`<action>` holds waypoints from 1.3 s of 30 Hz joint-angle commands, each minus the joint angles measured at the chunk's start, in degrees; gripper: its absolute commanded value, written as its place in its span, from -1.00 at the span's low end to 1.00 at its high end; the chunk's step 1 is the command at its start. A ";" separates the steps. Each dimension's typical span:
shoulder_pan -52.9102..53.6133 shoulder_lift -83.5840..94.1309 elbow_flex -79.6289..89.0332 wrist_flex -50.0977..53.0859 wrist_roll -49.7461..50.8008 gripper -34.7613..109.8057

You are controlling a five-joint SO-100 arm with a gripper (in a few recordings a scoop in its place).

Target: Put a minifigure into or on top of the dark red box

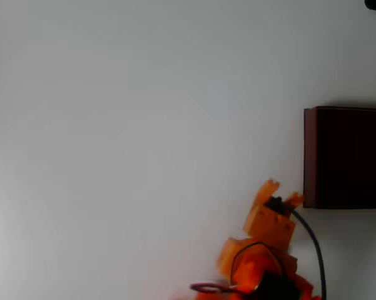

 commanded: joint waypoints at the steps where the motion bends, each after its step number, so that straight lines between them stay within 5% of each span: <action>1: 5.80 -5.36 -3.69 -2.55 -0.18 -0.28; 39: 18.98 -16.61 3.87 -12.22 5.45 -0.30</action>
